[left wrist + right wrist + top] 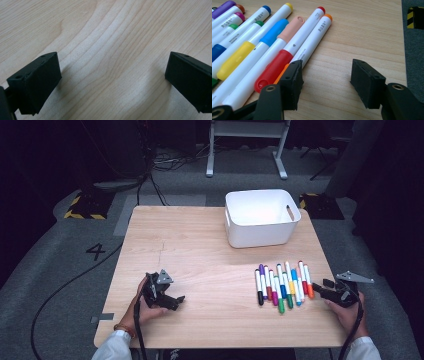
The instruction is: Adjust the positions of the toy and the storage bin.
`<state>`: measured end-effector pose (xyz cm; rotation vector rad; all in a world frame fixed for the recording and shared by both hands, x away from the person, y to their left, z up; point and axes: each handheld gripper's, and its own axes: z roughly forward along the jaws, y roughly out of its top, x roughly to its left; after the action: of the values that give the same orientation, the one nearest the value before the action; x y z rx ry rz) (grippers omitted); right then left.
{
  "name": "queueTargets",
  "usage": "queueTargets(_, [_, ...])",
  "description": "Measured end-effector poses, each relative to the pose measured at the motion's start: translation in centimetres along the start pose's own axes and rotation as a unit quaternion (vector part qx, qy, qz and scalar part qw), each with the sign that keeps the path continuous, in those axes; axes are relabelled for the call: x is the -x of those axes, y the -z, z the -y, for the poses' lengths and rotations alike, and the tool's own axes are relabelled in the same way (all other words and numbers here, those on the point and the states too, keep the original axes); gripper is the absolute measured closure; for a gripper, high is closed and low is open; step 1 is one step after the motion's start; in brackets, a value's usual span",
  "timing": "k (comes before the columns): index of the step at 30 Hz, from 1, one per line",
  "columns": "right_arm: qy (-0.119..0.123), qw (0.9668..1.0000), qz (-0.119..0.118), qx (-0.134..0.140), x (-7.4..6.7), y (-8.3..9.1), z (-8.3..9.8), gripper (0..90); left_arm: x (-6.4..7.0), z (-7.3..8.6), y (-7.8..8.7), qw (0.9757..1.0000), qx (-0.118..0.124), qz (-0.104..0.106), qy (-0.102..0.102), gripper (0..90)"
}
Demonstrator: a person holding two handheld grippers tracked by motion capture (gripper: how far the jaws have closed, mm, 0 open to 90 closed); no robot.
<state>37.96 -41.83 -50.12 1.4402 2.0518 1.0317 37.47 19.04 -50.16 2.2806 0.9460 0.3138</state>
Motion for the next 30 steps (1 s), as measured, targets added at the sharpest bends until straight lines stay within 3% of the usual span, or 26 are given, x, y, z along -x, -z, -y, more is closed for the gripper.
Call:
queueTargets(2, [0.0, 1.0, 0.0, 0.0, 0.0, 0.0, 0.0, 43.0, 0.1, -0.2, -0.1, 1.0, 0.0, 0.006, 0.004, 3.7])
queueTargets(5, [0.002, 1.0, 0.001, -0.001, 0.0, 0.0, 0.0, 42.9, 0.4, -0.6, -0.1, 0.9997, 0.018, 0.008, -0.017, 19.6])
queueTargets(8, [0.005, 1.0, 0.002, -0.001, 0.0, 0.0, 0.0, 43.0, 0.6, -0.9, -0.2, 0.9995, 0.02, 0.001, -0.024, 15.4])
queueTargets(10, [0.005, 1.0, 0.002, -0.001, 0.0, 0.0, 0.0, 42.9, 0.6, -1.3, -0.2, 0.999, 0.029, 0.02, -0.029, 21.3])
queueTargets(14, [0.005, 1.0, 0.002, -0.001, 0.0, 0.0, 0.0, 42.9, 0.4, -2.6, 0.0, 0.998, 0.053, 0.028, -0.02, 21.4])
queueTargets(16, [0.005, 1.0, 0.002, 0.0, 0.0, 0.0, 0.0, 42.9, 0.2, -3.5, 0.1, 0.9971, 0.064, 0.036, -0.021, 21.4])
queueTargets(18, [0.006, 1.0, 0.003, -0.001, 0.0, 0.0, 0.0, 42.9, 0.2, -4.5, 0.0, 0.9946, 0.074, 0.068, -0.025, 21.8])
queueTargets(20, [0.005, 1.0, 0.002, -0.001, 0.0, 0.0, 0.0, 42.9, 0.3, -5.8, -0.2, 0.9942, 0.08, 0.054, -0.047, 22.1])
queueTargets(25, [0.006, 1.0, 0.004, 0.0, 0.0, 0.0, 0.0, 42.9, 0.7, -9.8, -1.4, 0.9922, 0.092, 0.067, -0.051, 22.4])
queueTargets(26, [0.006, 1.0, 0.004, 0.0, 0.0, 0.0, 0.0, 42.9, 0.7, -9.8, -1.4, 0.9922, 0.092, 0.067, -0.051, 22.5])
queueTargets(27, [0.006, 1.0, 0.004, 0.0, -0.1, 0.0, 0.0, 42.9, 0.8, -11.3, -1.8, 0.9918, 0.092, 0.062, -0.065, 22.4])
queueTargets(28, [0.006, 1.0, 0.004, 0.0, -0.1, 0.0, 0.0, 42.9, 0.8, -11.3, -1.8, 0.9918, 0.092, 0.062, -0.065, 22.5])
queueTargets(30, [0.006, 1.0, 0.004, 0.0, -0.1, 0.0, 0.0, 42.9, 0.9, -13.5, -2.0, 0.9903, 0.096, 0.064, -0.078, 22.6])
